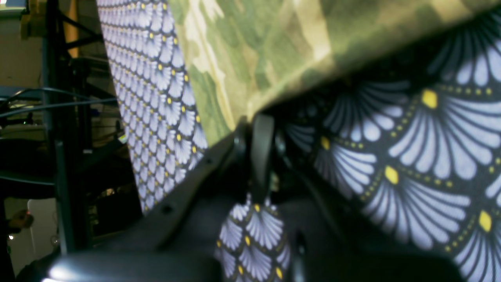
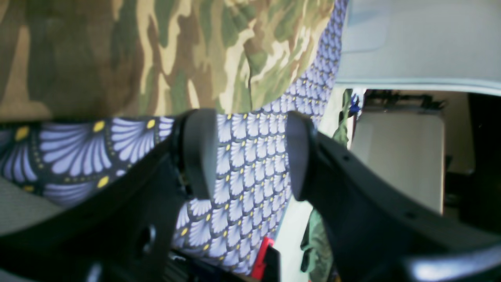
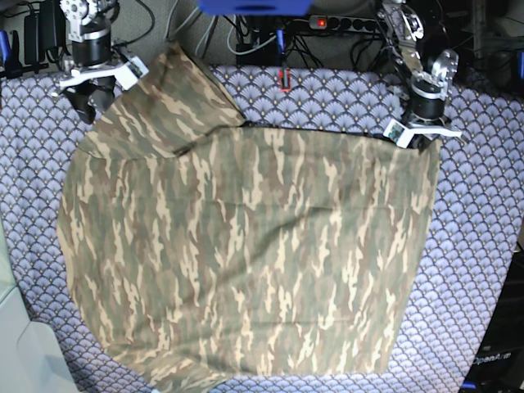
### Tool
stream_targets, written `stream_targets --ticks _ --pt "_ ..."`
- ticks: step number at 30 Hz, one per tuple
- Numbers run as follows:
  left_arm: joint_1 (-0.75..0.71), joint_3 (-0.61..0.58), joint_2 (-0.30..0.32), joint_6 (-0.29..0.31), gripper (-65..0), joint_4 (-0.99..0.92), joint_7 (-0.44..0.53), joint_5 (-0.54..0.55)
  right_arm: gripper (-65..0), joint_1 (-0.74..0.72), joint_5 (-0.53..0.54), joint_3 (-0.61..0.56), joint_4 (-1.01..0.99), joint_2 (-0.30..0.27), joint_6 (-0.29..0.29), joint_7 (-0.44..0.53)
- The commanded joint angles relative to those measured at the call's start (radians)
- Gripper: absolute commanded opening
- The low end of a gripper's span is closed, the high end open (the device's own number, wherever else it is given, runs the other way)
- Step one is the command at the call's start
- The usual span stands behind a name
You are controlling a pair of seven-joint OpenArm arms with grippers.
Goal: Fold the T-shirt properly
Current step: 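Grasp the sleeve corner nearest the right gripper with the right gripper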
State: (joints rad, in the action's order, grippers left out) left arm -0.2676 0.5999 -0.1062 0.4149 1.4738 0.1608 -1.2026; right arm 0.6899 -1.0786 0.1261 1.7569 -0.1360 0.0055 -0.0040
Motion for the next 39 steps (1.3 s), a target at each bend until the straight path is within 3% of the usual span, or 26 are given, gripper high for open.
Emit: stream_targets --ticks 1,7,17,22,26,31,39 --pt "-0.014 -0.01 -0.023 0.048 -65.0 -0.006 0.013 0.007 -35.9 0.004 -0.027 0.004 0.021 -0.009 0.009 0.008" --pt "-0.014 -0.01 -0.025 0.048 -65.0 -0.006 0.012 0.007 -36.1 0.004 -0.186 -0.004 0.019 -0.011 0.095 0.031" --pt "-0.015 -0.008 -0.039 0.048 -65.0 -0.005 0.012 0.007 -36.2 0.012 -0.329 0.004 0.002 -0.021 0.173 0.151" --pt "-0.008 0.033 -0.051 0.048 -65.0 0.001 0.018 0.007 -36.3 0.004 -0.326 0.008 -0.056 -0.078 0.196 0.152" --pt "-0.006 0.036 -0.051 0.048 -65.0 0.001 0.018 0.007 -36.3 0.004 -0.295 0.01 -0.058 -0.083 0.201 0.154" --pt "-0.008 0.038 -0.051 0.048 -65.0 0.001 0.018 0.007 -36.3 -0.022 -0.297 -0.023 -0.064 -0.073 0.201 0.186" --pt "-0.014 0.041 -0.051 0.048 -65.0 0.001 0.018 0.007 -36.3 -0.071 -0.312 -0.024 -0.056 0.002 0.236 0.238"
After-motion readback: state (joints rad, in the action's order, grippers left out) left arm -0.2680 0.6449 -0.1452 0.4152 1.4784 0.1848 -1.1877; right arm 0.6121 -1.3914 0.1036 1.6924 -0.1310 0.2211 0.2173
